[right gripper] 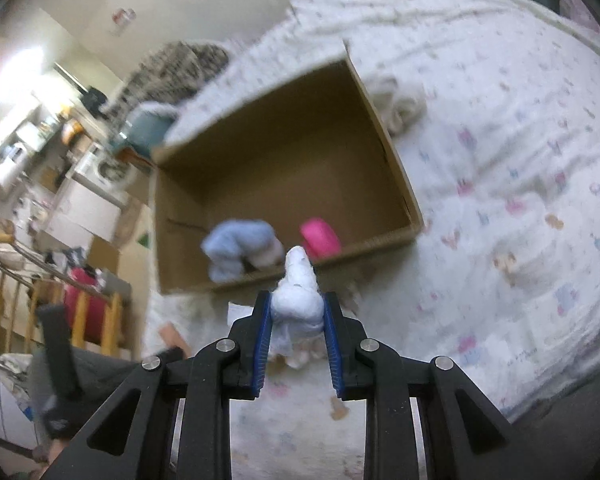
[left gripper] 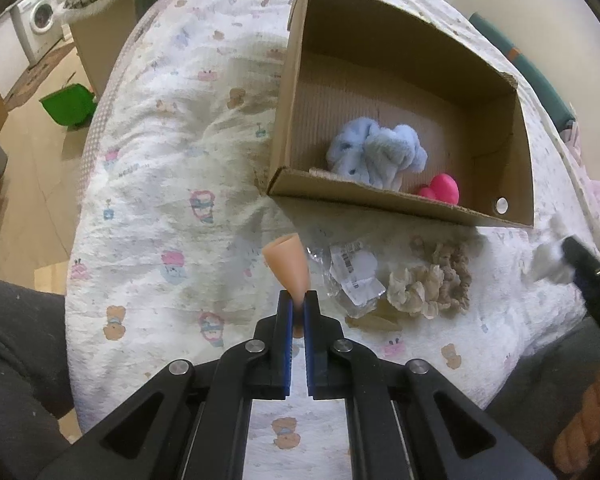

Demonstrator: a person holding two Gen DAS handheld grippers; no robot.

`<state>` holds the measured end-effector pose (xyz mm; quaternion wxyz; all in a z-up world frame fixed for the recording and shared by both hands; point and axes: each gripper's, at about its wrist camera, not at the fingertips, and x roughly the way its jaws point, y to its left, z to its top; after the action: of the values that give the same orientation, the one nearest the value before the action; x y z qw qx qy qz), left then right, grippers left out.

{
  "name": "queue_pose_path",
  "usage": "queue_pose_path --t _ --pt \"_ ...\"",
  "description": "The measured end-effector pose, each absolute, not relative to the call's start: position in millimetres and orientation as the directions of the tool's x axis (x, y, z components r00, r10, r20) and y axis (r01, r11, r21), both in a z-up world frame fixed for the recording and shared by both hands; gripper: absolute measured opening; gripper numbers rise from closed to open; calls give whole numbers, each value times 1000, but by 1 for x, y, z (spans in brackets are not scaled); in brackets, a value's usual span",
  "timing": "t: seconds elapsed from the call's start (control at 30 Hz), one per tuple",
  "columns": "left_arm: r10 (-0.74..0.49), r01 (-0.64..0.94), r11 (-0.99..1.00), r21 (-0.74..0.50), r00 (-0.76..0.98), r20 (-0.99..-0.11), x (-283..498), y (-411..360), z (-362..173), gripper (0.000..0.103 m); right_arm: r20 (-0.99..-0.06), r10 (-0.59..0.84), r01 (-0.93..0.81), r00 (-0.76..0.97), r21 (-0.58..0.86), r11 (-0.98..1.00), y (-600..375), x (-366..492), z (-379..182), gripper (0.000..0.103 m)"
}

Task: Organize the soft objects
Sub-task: 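Lower the tan cylinder and white sock into the box and open both grippers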

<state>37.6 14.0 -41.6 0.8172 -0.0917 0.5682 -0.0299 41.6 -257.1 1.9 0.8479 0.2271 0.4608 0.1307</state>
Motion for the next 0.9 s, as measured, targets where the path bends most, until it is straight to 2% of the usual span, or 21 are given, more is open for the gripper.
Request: queue_pose_path --t 0.2,0.43,0.63,0.9 --pt "-116 -40 988 -146 425 -898 33 14 -26 5 -665 452 -51 594 530 847 -257 38 21 27" --pt "-117 -14 989 -144 510 -852 30 17 8 5 -651 453 -66 609 528 847 -260 33 29 27" --pt "-119 39 992 -118 565 -817 40 7 35 5 -648 457 -77 609 525 848 -259 43 35 27" --pt "-122 79 992 -93 576 -808 74 -5 44 5 -667 439 -55 602 514 856 -264 71 38 27"
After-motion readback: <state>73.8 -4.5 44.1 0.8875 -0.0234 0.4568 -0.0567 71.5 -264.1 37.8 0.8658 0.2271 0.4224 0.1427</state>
